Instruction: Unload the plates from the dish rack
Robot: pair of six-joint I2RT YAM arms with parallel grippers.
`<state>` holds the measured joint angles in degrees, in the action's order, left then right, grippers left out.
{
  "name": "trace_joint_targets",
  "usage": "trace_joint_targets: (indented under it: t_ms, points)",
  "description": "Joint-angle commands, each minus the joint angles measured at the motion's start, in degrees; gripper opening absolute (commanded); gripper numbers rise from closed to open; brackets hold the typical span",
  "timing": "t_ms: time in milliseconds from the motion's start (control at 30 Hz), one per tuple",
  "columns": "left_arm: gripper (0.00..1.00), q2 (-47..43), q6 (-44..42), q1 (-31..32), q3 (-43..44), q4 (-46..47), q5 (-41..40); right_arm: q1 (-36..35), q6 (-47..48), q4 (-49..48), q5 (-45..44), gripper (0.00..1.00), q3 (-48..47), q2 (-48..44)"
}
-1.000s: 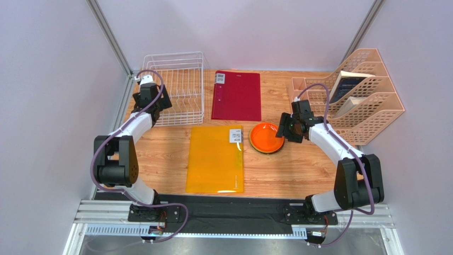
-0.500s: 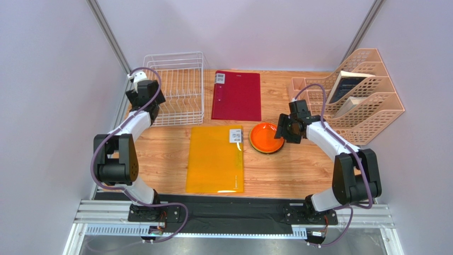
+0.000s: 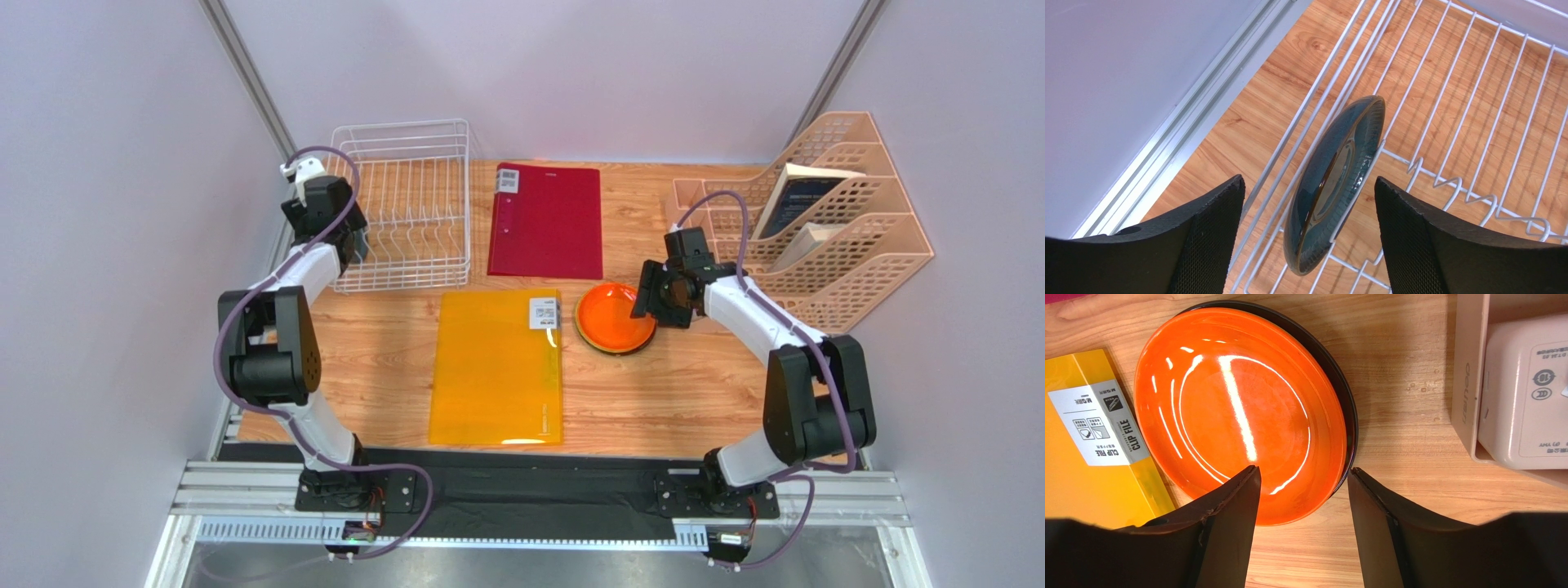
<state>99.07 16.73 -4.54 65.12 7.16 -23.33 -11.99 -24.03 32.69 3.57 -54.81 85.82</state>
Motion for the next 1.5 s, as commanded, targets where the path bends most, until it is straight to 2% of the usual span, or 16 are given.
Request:
trace_joint_targets:
  t_ms: [0, 133, 467, 600, 867, 1067, 1467]
  points:
    - [0.81, 1.30, 0.67, -0.47, 3.34, 0.85, 1.80, -0.40, 0.74, -1.75, 0.65, 0.59, -2.59, 0.57]
    - [0.71, 2.27, 0.93, -0.47, 3.61, 0.84, 2.85, -0.40, 0.92, -1.84, 0.82, 0.59, -2.76, 1.01]
    - [0.67, 3.68, 1.64, -0.56, 3.61, 0.22, 4.26, -0.40, 1.00, -2.10, 1.17, 0.58, -2.85, 2.25]
    - [0.61, 4.29, 1.29, -0.56, 3.96, 0.05, 4.96, -0.40, 0.65, -2.28, 1.44, 0.58, -2.68, 2.68]
    - [0.54, 4.56, 0.67, -0.48, 3.34, -0.21, 5.23, -0.40, 0.39, -3.07, 1.35, 0.58, -1.45, 2.51]
    - [0.61, 1.22, 0.32, -0.56, 1.41, 1.63, 4.88, -0.40, 0.48, -3.77, 2.05, 0.58, -1.27, 3.56]
    - [0.59, -2.04, 0.93, -0.48, -1.05, 2.77, 8.13, -0.32, 0.74, -4.39, 2.67, 0.58, -0.92, 4.35]
